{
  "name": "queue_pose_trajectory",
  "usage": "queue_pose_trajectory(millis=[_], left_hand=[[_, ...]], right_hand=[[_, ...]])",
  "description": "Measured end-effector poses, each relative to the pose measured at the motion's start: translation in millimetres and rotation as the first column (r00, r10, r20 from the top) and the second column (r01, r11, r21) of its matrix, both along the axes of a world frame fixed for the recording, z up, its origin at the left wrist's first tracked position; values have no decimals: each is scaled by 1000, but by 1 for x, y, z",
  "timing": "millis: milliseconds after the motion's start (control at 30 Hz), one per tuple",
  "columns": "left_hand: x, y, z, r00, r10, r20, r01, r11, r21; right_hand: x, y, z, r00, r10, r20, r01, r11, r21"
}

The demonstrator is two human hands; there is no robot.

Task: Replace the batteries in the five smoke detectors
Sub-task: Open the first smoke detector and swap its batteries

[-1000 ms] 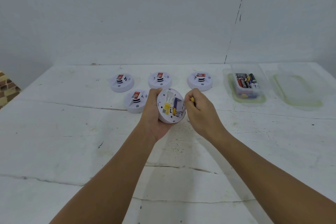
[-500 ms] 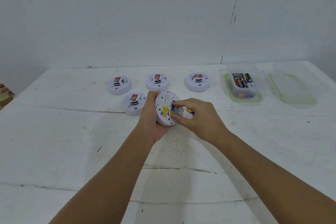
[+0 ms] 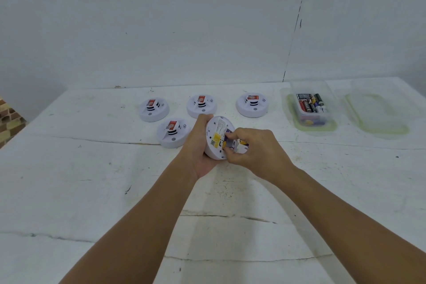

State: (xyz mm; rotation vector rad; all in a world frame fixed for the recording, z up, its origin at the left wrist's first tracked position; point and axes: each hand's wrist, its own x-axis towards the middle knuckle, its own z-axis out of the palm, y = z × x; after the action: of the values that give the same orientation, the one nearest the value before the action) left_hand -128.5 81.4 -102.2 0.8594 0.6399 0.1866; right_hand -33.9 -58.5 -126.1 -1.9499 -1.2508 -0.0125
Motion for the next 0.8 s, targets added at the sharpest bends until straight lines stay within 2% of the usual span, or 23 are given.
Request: queue_pose_trajectory(millis=[300,600,800], left_hand=[[13,-15,2,999,1,-51,0,1000,20],[21,-19,9,996,-35,-78,38,998,46],[30,-27,9,991,-23,-133,37,994,102]], right_hand=[[13,-12,-3,994,48,96,-49,999,-1],[20,-20,0,995,51,83,-55,998,36],[25,-27,-2,999,41,16,-41,999,25]])
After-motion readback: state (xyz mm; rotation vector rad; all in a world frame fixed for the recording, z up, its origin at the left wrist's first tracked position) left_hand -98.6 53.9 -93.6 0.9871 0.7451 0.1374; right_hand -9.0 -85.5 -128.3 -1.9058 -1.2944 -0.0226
